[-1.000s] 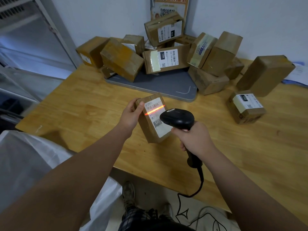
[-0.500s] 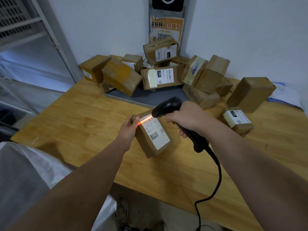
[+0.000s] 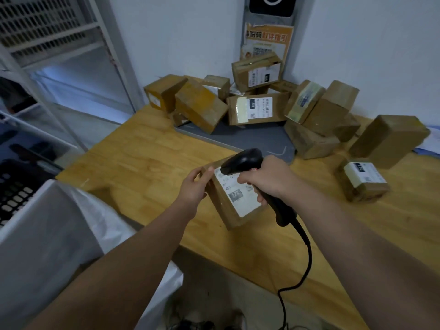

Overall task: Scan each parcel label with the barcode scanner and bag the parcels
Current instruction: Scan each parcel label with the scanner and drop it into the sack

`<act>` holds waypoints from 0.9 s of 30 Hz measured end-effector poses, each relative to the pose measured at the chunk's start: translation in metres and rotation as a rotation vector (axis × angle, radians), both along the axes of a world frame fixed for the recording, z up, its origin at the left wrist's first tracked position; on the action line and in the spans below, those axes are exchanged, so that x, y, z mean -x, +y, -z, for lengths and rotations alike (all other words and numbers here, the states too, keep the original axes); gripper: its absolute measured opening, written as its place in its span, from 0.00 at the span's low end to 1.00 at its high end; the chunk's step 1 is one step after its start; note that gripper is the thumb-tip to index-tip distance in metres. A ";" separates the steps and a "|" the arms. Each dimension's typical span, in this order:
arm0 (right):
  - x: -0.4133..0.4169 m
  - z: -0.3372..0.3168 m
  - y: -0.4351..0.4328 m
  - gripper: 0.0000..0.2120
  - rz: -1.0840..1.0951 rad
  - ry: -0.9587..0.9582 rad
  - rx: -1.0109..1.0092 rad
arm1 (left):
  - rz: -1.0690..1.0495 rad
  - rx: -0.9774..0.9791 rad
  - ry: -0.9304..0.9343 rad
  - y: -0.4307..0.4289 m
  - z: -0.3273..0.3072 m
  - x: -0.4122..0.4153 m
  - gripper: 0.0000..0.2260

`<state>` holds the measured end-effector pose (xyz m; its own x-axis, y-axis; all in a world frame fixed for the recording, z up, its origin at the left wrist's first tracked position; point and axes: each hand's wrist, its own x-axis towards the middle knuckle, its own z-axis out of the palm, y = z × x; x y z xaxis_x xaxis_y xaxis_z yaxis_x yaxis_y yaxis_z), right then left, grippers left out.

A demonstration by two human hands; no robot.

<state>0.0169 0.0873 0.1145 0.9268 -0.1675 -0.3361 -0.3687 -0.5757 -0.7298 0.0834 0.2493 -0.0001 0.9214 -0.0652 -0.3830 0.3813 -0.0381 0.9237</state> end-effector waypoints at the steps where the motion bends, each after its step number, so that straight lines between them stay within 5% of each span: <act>1: 0.000 0.003 0.007 0.08 0.008 -0.003 -0.017 | -0.019 0.008 0.001 0.008 -0.002 0.000 0.21; 7: 0.007 0.039 0.068 0.10 -0.007 -0.013 -0.238 | -0.111 0.031 0.007 0.079 -0.011 0.006 0.18; 13: 0.026 0.100 0.172 0.07 0.099 -0.027 -0.458 | -0.141 -0.049 0.022 0.214 0.009 0.034 0.28; 21: 0.056 0.159 0.284 0.10 0.129 -0.023 -0.505 | -0.114 -0.493 -0.133 0.359 0.045 0.082 0.28; 27: 0.077 0.205 0.319 0.09 0.137 0.050 -0.385 | 0.129 -0.898 0.016 0.385 0.112 0.094 0.39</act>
<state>-0.0598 0.4059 -0.0906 0.8854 -0.1419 -0.4426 -0.4638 -0.2070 -0.8614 -0.0103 0.6341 -0.1125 0.9218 0.1614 -0.3524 0.3365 -0.7847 0.5207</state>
